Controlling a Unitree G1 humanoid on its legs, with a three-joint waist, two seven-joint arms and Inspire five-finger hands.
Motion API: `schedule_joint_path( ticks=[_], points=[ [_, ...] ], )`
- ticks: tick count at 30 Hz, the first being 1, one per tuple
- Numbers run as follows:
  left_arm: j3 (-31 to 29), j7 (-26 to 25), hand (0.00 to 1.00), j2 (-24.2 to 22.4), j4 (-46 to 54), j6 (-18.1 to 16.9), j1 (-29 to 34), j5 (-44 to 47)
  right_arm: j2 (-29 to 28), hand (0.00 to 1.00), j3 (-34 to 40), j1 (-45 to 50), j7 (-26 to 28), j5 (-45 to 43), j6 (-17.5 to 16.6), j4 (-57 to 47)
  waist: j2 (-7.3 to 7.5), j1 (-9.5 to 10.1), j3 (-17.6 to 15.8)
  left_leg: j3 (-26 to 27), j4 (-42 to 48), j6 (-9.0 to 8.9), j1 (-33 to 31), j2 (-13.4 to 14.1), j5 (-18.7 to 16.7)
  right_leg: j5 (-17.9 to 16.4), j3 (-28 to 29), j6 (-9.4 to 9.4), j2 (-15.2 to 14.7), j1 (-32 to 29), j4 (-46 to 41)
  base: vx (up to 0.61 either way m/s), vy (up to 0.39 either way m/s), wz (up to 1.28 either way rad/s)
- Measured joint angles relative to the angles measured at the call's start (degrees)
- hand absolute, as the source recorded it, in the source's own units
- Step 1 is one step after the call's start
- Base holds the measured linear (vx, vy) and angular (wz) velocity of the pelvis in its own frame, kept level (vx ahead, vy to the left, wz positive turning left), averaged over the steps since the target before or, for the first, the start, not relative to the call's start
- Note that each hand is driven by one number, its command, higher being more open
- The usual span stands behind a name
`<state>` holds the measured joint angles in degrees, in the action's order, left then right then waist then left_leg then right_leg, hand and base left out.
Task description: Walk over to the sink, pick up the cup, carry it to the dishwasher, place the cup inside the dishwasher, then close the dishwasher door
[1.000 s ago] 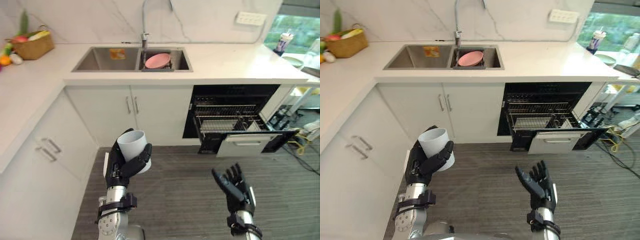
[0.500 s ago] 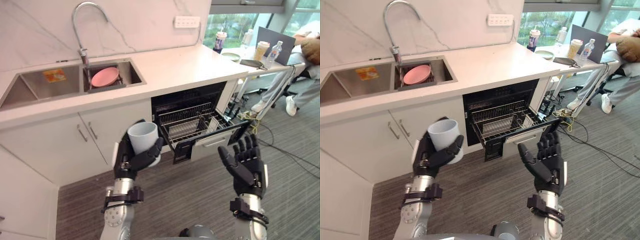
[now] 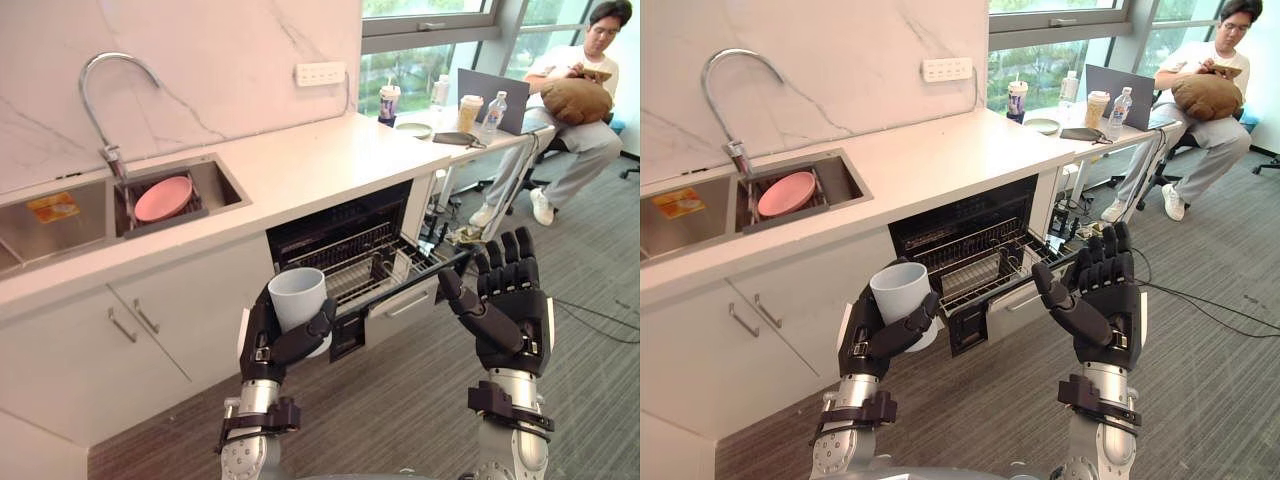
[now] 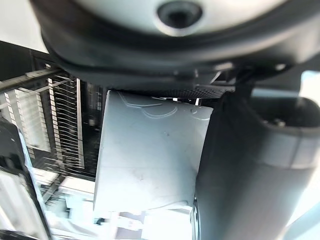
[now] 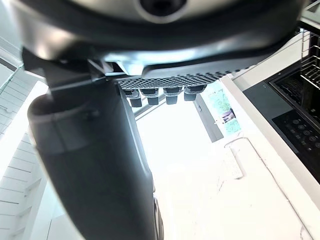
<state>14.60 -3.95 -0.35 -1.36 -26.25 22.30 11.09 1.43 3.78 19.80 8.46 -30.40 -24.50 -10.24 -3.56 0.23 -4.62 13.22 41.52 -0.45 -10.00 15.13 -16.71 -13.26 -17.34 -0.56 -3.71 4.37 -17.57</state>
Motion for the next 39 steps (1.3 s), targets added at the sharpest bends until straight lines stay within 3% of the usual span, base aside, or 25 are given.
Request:
schedule_joint_path(
  ticks=[1,2,3,4,7,11,15,17,18,19,20,22,24,26,28,31,39],
  points=[
    [-0.07,-0.22,0.00,0.16,-0.23,0.00,-0.17,-0.01,0.79,1.00,-0.03,-0.81,0.31,0.00,0.00,1.20,0.04,0.02,-0.02,-0.73,-14.47,-1.04,1.20,-3.13,2.02,0.39,1.27,0.70,-1.01,0.75,1.20,0.30,0.107,-0.45],
    [-0.08,-0.49,0.00,0.20,-0.37,0.00,-0.27,0.00,1.30,1.00,-0.04,-1.03,0.38,0.01,0.01,1.95,0.16,0.17,-0.09,-2.16,-20.47,-1.83,1.76,-4.76,6.33,0.38,1.92,1.21,-1.58,1.16,1.37,0.39,0.155,-0.75],
    [-0.08,-1.22,0.00,0.06,-0.60,0.03,-0.05,0.18,2.10,1.00,-0.35,-1.28,0.52,0.06,0.64,3.27,0.36,1.05,0.02,-3.32,-28.01,-3.32,5.79,-7.50,14.75,0.54,4.01,2.83,-2.50,2.03,2.26,0.38,0.133,-0.48],
    [-0.11,-1.75,0.00,0.88,-0.72,0.18,-0.71,0.23,1.35,1.00,-0.73,-1.20,0.58,0.06,1.39,3.75,1.57,0.19,0.52,-2.73,-31.51,-2.39,7.56,-9.51,15.74,1.22,4.39,4.40,-4.08,2.91,4.51,0.37,0.128,-0.37],
    [-0.56,-3.51,0.00,2.30,-0.57,0.30,-3.36,0.23,0.62,1.00,-2.00,-2.59,0.57,0.27,2.63,3.65,3.42,0.30,0.39,-1.53,-34.80,-1.70,8.81,-11.07,15.51,3.88,3.88,6.75,-5.26,4.23,8.99,0.29,0.104,-0.04],
    [-0.50,-2.98,0.00,2.67,-0.56,0.88,-4.50,0.28,0.52,1.00,-1.68,-3.66,0.23,-0.13,3.88,3.63,4.28,0.32,1.21,-2.45,-38.95,-1.28,13.25,-12.56,15.26,5.08,1.17,8.62,-6.25,7.38,9.26,0.20,0.058,0.18],
    [-0.39,-2.28,0.00,2.39,-0.57,1.65,-6.30,1.38,-0.29,1.00,-0.30,-3.55,0.33,-1.96,5.66,3.69,4.13,0.31,1.43,-3.47,-39.19,-0.09,13.31,-13.28,14.47,5.04,-1.10,8.77,-8.37,3.15,-0.80,0.12,0.062,0.20],
    [0.16,-2.85,0.00,2.81,-0.57,1.85,-6.60,1.27,-0.74,1.00,-0.42,-3.53,0.54,-2.52,6.39,3.70,5.32,0.02,0.33,-3.67,-39.15,0.81,15.61,-14.33,13.07,5.73,-1.22,7.66,-12.45,-3.24,-18.03,0.12,0.095,0.02],
    [0.42,-3.49,0.00,3.03,-0.58,2.08,-6.63,1.26,-0.77,1.00,-0.65,-3.51,0.70,-2.65,6.54,3.73,5.66,-0.19,-0.08,-3.83,-39.14,1.10,16.58,-14.63,12.73,6.92,-0.65,5.90,-13.52,-4.77,-22.41,0.13,0.074,0.11],
    [0.63,-4.63,0.00,3.40,-0.66,2.54,-6.58,1.20,-0.98,1.00,-1.12,-3.42,1.48,-2.76,6.73,4.11,5.54,-1.12,-0.73,-4.60,-38.92,1.58,18.10,-14.51,12.11,4.87,0.79,4.13,-14.39,-6.47,-26.47,0.09,0.037,0.20],
    [0.50,-6.29,0.00,3.49,-0.64,2.58,-7.13,0.77,-1.00,1.00,-2.10,-3.48,2.39,-3.09,6.73,4.14,5.74,-1.34,-0.60,-4.87,-38.82,1.54,18.03,-14.13,11.83,2.08,1.57,4.57,-14.08,-8.97,-26.22,0.07,0.032,0.19],
    [0.48,-9.55,0.00,3.74,-0.65,3.11,-8.92,-0.44,-1.00,1.00,-3.60,-3.64,4.26,-3.08,6.73,4.14,6.06,-1.12,-0.61,-5.00,-38.04,1.10,16.87,-13.80,11.48,1.57,2.10,4.99,-13.02,-11.40,-18.56,0.04,-0.008,0.11],
    [0.41,-11.94,0.00,4.57,-0.61,4.19,-10.15,-1.95,-0.98,1.00,-5.62,-3.75,5.54,-3.18,6.86,4.13,7.32,-0.81,-0.72,-5.10,-36.43,0.40,16.55,-14.82,10.37,7.06,2.77,4.62,-12.08,-11.05,-7.42,0.04,-0.087,-0.02],
    [0.53,-13.28,0.00,4.35,-0.86,5.46,-10.37,-4.40,1.17,1.00,-6.95,-4.41,6.47,-3.52,7.09,4.38,5.81,0.15,-0.90,-4.57,-33.84,-0.75,16.50,-13.23,8.26,7.56,2.27,7.69,-9.48,-5.68,1.95,0.05,-0.134,-0.21],
    [0.54,-13.62,0.00,3.91,-0.75,5.71,-10.42,-5.82,2.48,1.00,-7.06,-5.35,6.46,-4.56,7.38,4.37,5.20,0.29,-1.15,-4.38,-32.79,-1.52,16.69,-11.05,7.54,10.44,1.71,6.92,-6.42,-2.37,7.91,0.02,-0.108,-0.15],
    [0.52,-14.97,0.00,3.87,-0.71,6.32,-10.63,-8.57,3.45,1.00,-7.16,-9.41,7.04,-6.18,7.54,4.15,5.19,0.57,-1.21,-1.97,-32.19,-2.30,16.88,-9.40,7.02,14.01,3.29,5.94,-3.71,-0.60,14.03,-0.01,-0.067,-0.41],
    [3.44,-17.30,0.00,3.80,1.75,7.26,-12.87,-20.78,4.26,1.00,-10.61,-10.75,9.31,-7.69,11.43,2.79,5.14,0.49,-1.24,-0.52,-32.26,-2.26,17.09,-9.48,7.01,17.22,4.58,5.90,-3.27,0.85,18.86,-0.04,-0.003,-0.12]
  ],
)
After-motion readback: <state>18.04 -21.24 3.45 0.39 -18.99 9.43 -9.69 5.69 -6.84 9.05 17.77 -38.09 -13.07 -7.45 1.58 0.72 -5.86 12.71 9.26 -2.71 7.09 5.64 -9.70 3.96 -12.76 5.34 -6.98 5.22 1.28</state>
